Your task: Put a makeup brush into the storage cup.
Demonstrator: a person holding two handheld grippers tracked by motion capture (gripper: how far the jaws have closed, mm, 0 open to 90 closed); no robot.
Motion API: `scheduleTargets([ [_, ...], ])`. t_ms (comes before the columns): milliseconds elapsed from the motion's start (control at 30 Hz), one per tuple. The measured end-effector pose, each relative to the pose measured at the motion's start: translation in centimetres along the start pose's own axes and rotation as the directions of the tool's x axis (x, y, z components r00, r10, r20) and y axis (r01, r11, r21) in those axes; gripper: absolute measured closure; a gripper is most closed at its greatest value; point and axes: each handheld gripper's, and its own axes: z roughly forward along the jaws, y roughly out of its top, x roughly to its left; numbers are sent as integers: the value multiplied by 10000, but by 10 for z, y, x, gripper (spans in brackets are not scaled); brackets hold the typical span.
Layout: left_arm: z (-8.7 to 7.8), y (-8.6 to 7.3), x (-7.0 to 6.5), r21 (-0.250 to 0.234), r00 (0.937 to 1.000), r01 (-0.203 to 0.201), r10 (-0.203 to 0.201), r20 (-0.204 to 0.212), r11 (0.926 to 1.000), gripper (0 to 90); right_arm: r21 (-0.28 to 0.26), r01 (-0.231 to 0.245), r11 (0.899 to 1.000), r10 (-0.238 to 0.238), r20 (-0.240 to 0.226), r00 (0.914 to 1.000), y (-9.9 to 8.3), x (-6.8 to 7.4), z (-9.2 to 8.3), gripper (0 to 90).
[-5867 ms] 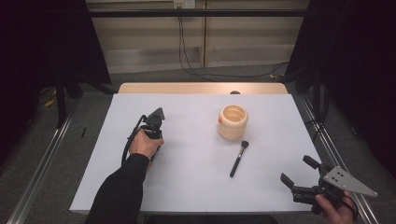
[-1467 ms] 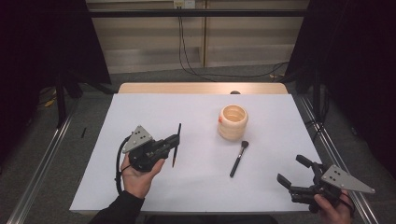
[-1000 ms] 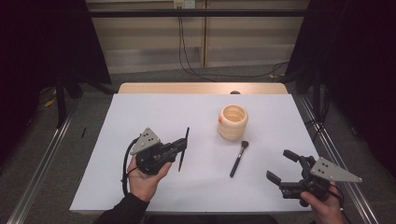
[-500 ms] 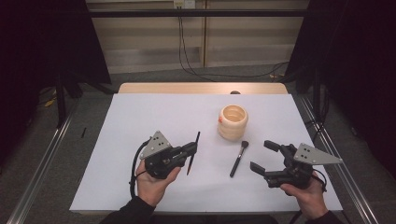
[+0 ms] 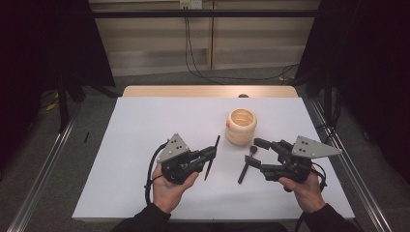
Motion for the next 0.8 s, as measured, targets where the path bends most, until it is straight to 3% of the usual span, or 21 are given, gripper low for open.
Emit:
scheduleTargets([
  [100,5,4,-2,22,9996,4,-5,268,10000,849,33,21,10000,-20,-130,9999,6,-1,7,442],
  [233,10,1,-4,-50,9995,13,-11,303,10000,849,295,70,9995,-58,-408,9992,11,0,15,490],
  [267,11,0,-5,45,9999,-46,46,142,10000,850,325,30,9995,-16,-429,9991,12,1,17,498],
  [367,11,-2,-5,64,10000,-8,8,80,10000,850,381,-159,9991,174,-387,9991,14,-1,23,494],
  [400,11,-2,-4,-39,9995,62,-61,314,10000,849,335,-300,9990,315,-431,9986,15,-2,25,473],
  [500,8,0,-4,-2,10000,50,-50,73,10000,849,537,-208,9983,230,-401,9989,19,-4,30,455],
  [533,8,-1,-4,-91,9998,96,-95,185,9999,849,449,-309,9985,332,-510,9982,19,-4,32,467],
  [600,8,-1,-4,0,10000,4,-4,-67,10000,849,378,-337,9987,361,-656,9972,21,-5,35,530],
  [667,9,-2,-4,-130,9998,45,-43,180,9999,849,304,-387,9988,410,-797,9960,23,-6,38,571],
  [800,10,-2,-6,-151,9998,-18,21,192,9999,850,239,-577,9980,602,-1224,9906,25,-8,45,631],
])
